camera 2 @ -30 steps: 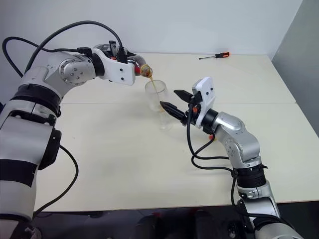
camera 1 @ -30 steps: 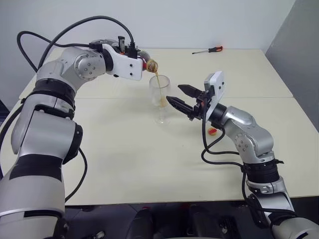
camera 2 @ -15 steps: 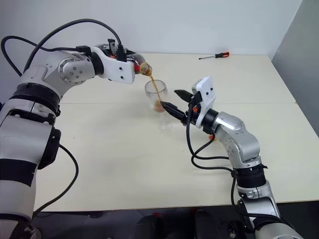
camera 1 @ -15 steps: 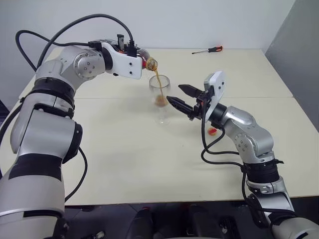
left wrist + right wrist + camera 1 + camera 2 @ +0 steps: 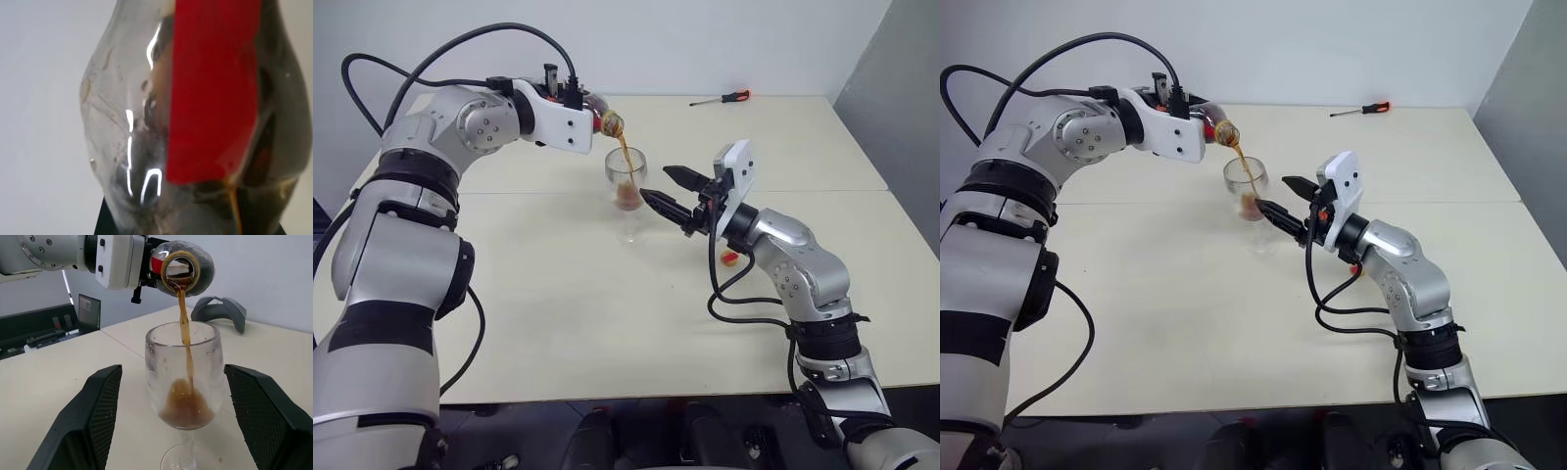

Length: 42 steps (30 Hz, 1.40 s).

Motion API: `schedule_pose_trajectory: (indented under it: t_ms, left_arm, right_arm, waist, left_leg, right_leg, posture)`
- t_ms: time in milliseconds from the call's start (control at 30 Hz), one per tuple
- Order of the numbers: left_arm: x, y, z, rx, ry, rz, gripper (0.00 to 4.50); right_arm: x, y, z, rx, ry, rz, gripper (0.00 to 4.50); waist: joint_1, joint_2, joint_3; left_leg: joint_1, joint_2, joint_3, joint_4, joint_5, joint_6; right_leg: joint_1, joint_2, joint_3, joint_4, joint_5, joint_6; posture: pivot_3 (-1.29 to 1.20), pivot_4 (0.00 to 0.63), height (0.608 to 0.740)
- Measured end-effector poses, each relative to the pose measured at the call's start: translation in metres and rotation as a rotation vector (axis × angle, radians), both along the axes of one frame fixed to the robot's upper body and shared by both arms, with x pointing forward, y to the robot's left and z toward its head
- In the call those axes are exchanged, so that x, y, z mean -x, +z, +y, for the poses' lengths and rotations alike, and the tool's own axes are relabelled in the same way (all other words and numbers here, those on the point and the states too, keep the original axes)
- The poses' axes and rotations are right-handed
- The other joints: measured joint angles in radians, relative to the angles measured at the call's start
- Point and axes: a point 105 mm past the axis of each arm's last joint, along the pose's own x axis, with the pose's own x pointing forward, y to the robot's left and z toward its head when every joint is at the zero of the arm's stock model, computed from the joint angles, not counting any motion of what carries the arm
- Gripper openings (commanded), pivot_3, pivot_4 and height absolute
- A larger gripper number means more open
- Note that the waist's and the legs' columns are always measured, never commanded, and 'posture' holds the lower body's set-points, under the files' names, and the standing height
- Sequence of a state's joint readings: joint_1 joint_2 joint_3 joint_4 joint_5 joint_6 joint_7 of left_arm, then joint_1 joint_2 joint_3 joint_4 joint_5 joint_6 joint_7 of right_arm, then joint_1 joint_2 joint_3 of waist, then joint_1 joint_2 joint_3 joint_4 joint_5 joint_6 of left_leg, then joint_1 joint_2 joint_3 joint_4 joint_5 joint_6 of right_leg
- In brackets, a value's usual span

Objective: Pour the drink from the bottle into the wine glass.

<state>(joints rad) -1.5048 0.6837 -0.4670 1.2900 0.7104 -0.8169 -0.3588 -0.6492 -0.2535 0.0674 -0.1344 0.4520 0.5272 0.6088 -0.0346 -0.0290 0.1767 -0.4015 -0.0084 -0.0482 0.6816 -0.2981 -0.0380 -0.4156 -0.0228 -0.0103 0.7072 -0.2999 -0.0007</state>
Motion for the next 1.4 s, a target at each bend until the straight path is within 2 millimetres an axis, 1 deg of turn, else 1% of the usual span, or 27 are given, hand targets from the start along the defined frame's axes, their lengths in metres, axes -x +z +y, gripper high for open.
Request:
schedule_pose_trajectory:
  t_ms: [467,767,1400]
  left_arm:
    - [0.001,0.004,-0.001,-0.004,-0.003,-0.01,0.85]
    - [0.001,0.013,0.0,-0.01,0.001,-0.038,0.85]
    - [0.004,0.015,0.007,-0.022,0.005,-0.043,0.85]
  right_arm:
    - [0.0,0.003,0.001,-0.005,0.001,-0.017,3.57]
    - [-0.001,0.002,0.0,-0.005,-0.003,-0.014,3.57]
    - [-0.004,0.001,-0.001,0.006,-0.015,-0.011,3.57]
  waist:
    - [-0.001,0.0,0.0]
    - [-0.001,0.0,0.0]
    - [-0.006,0.0,0.0]
  left_leg:
    - [-0.001,0.0,0.002,0.0,0.0,0.0]
    - [-0.001,0.0,0.003,0.0,0.0,0.0]
    - [-0.001,0.0,0.003,0.0,0.0,0.0]
  right_leg:
    - [-0.004,0.0,0.001,0.005,0.0,0.0]
    - [-0.004,0.0,0.001,0.005,0.0,0.0]
    - [-0.005,0.0,0.001,0.006,0.0,0.0]
  posture:
    - [0.0,0.15,0.74]
    - [0.0,0.15,0.74]
    - [0.0,0.15,0.74]
